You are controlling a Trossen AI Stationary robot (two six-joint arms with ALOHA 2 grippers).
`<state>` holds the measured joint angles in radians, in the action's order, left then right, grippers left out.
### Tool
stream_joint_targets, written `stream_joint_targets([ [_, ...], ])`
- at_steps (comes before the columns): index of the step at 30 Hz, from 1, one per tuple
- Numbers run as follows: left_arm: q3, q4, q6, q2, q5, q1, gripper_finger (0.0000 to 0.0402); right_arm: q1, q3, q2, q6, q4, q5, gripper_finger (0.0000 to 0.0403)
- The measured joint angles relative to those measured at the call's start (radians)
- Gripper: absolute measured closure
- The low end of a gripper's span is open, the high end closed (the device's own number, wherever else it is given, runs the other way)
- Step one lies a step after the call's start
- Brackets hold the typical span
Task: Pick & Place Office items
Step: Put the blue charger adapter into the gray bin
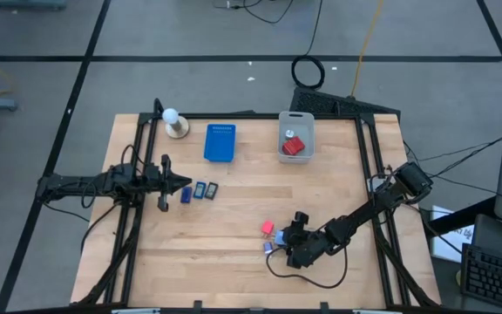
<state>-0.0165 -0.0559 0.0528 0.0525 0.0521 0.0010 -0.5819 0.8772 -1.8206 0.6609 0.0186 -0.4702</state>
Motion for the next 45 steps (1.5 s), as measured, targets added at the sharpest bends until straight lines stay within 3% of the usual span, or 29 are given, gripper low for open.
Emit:
stream_joint_targets([
  [25, 0.000, 0.000, 0.000, 0.000, 0.000, 0.000, 0.0380, 0.000, 0.000, 0.000, -0.028, 0.001, 0.003, 0.0182],
  [45, 0.000, 0.000, 0.000, 0.000, 0.000, 0.000, 0.0380, -0.032, -0.002, 0.079, -0.095, -0.007, 0.024, 0.0189],
])
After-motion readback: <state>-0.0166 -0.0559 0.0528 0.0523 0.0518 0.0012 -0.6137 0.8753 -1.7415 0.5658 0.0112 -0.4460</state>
